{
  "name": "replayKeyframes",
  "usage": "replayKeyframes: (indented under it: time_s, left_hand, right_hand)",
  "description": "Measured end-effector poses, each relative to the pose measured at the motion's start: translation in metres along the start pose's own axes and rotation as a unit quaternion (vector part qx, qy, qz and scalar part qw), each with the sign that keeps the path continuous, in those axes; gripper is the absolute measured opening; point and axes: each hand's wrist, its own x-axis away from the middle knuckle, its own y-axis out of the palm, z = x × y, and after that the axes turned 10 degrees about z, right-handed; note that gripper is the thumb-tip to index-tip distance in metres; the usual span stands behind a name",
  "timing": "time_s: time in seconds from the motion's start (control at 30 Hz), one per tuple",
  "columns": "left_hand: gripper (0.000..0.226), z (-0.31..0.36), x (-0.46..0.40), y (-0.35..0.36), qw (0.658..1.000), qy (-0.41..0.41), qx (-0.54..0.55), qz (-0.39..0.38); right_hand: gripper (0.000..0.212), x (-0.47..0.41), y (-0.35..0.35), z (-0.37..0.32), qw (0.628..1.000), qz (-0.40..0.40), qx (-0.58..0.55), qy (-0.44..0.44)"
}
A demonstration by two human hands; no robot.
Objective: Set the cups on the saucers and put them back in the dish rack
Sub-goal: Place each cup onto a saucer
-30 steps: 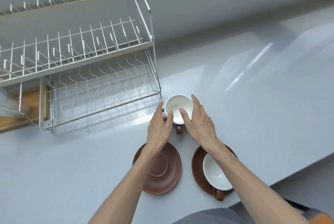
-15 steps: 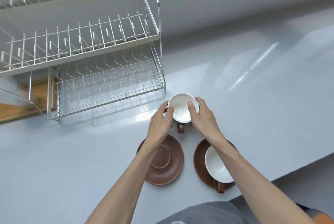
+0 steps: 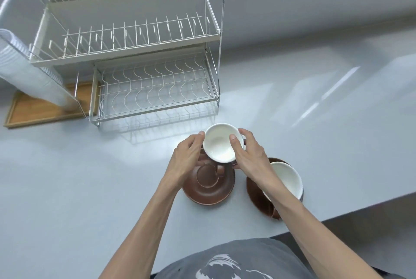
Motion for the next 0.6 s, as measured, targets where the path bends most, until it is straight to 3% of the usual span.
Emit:
replayKeyframes:
  time_s: [0.6]
  left_hand:
    - [0.059, -0.050, 0.043, -0.027, 0.998, -0.045, -0.030, 0.042]
  right_hand:
    - [0.056, 0.056, 0.029, 0.018, 0.999, -0.041, 0.016, 0.004]
